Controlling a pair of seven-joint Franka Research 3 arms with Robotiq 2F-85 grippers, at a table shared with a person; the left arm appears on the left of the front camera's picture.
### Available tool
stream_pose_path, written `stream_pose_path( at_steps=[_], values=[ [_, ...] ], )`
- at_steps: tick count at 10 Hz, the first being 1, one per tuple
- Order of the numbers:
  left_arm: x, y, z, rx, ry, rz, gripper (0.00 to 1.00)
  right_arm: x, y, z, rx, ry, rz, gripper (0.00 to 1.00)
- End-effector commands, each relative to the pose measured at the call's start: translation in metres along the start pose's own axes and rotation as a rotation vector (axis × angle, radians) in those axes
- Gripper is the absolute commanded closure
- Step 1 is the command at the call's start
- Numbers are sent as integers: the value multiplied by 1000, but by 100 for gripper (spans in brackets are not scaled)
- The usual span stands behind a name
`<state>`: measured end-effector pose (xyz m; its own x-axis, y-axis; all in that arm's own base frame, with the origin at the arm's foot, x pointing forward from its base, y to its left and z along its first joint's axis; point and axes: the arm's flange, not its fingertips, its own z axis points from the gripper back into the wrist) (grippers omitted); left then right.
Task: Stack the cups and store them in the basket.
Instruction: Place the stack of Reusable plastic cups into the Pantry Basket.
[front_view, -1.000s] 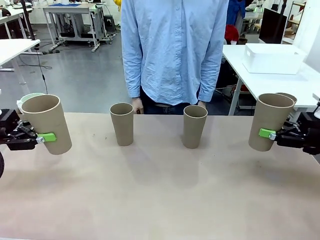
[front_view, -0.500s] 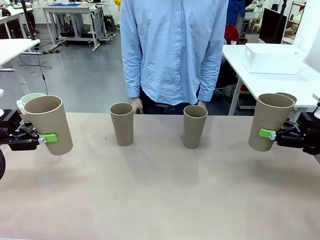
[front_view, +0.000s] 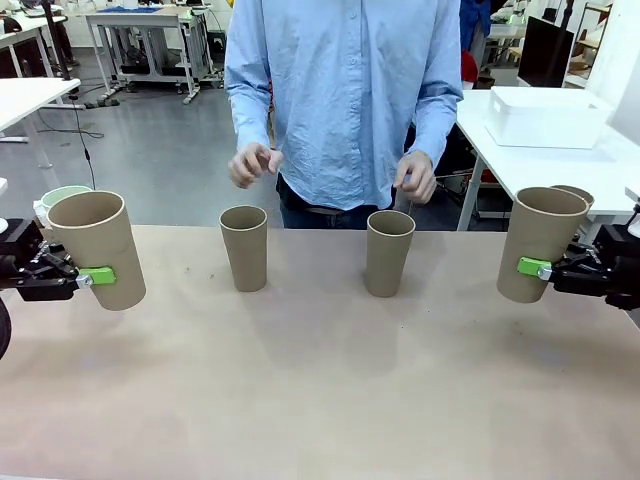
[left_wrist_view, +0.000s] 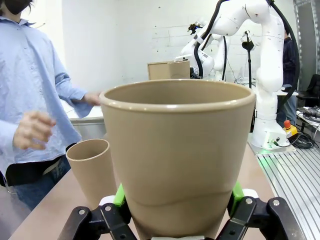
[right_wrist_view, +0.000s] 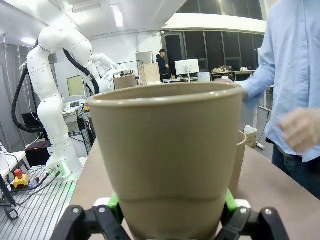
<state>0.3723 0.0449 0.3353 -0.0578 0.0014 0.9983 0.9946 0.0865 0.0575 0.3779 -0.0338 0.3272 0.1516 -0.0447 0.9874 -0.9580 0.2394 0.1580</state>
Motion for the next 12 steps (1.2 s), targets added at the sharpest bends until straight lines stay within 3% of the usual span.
stream_pose_path(
  at_steps=[1,12],
  values=[
    [3,1,-2,6,-4,4,15,3,-1,-3,-9,-4,1,16],
    [3,1,-2,6,-4,4,15,3,-1,-3,-9,-4,1,16]
  ],
)
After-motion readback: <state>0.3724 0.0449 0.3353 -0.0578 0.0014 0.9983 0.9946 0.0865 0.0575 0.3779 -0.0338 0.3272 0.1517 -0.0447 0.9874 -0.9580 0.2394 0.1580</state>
